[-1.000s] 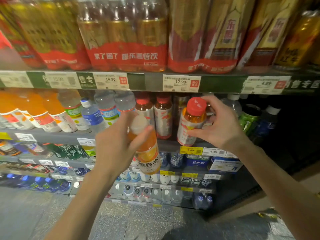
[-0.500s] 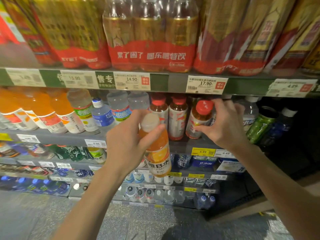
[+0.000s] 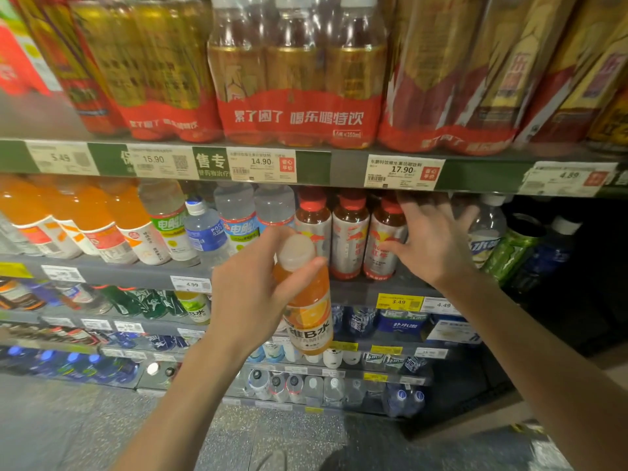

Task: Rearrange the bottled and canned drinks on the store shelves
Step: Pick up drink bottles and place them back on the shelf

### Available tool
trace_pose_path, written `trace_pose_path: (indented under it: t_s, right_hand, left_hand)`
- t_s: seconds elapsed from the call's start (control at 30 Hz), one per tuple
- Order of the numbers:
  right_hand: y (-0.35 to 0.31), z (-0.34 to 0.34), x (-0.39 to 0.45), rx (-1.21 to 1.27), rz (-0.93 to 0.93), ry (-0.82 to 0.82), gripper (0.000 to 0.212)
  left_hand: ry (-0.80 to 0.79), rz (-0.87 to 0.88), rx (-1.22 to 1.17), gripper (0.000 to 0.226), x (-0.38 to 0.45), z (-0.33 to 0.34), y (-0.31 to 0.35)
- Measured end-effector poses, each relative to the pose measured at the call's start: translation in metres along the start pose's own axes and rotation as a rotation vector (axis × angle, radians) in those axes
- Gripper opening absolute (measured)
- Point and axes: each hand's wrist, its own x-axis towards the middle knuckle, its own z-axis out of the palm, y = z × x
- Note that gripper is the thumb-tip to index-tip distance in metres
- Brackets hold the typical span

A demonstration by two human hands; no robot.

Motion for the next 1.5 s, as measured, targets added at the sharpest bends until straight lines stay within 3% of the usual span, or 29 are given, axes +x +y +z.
trace_pose_path:
  t_s: [0.4, 0.5, 0.6, 0.67, 0.7, 0.77, 0.83, 0.9, 1.0, 1.13, 1.23, 1.37, 1.5]
  right_hand:
    - [0.007, -0.007, -0.002, -0.087, -0.065, -0.013, 0.068]
    - [0.016, -0.002, -0.010, 0.022, -0.106, 0.134, 0.063]
    - [0.011, 0.003, -0.033, 0.373, -0.184, 0.324, 0.034]
    - [-0.003, -0.001, -0.051, 0.674, -0.221, 0.243, 0.025]
    - [-0.011, -0.006, -0.060, 0.838, -0.229, 0.104, 0.028]
    - [-0.030, -0.012, -0.074, 1.109, -0.248, -0.268, 0.047]
    - [-0.048, -0.010, -0.083, 1.210, -0.247, -0.476, 0.071]
    - [-0.066, -0.004, -0.090, 1.195, -0.194, -0.450, 0.081]
    - [-0.086, -0.004, -0.095, 1.169, -0.105, -0.338, 0.066]
    - [-0.118, -0.005, -0.104, 1.190, -0.091, -0.246, 0.060]
    - [-0.153, -0.006, -0.112, 1.190, -0.028, -0.228, 0.063]
    - [-0.199, 0.002, -0.124, 1.220, 0.069, -0.224, 0.061]
    - [-0.242, 0.006, -0.142, 1.234, 0.042, -0.207, 0.053]
  left_hand:
    - [0.062, -0.033, 0.005, 0.033, -0.008, 0.006, 0.021]
    - [0.089, -0.056, 0.005, 0.037, -0.012, 0.008, 0.025]
    - [0.103, -0.065, 0.052, 0.047, -0.016, 0.007, 0.030]
    - [0.102, -0.070, 0.057, 0.050, -0.018, 0.006, 0.032]
    - [0.099, -0.070, 0.049, 0.050, -0.019, 0.006, 0.033]
    - [0.087, -0.052, 0.037, 0.046, -0.021, 0.005, 0.033]
    - [0.065, -0.032, 0.030, 0.043, -0.023, 0.001, 0.033]
    - [0.049, -0.008, 0.033, 0.043, -0.024, -0.006, 0.031]
    - [-0.005, 0.020, 0.005, 0.043, -0.026, -0.021, 0.025]
    - [-0.166, 0.014, -0.234, 0.039, -0.030, -0.055, 0.002]
    - [-0.291, -0.013, -0.391, 0.058, -0.042, -0.085, -0.028]
    - [-0.526, -0.043, -0.394, 0.075, -0.067, -0.116, -0.082]
    - [-0.551, -0.012, -0.429, 0.073, -0.085, -0.133, -0.119]
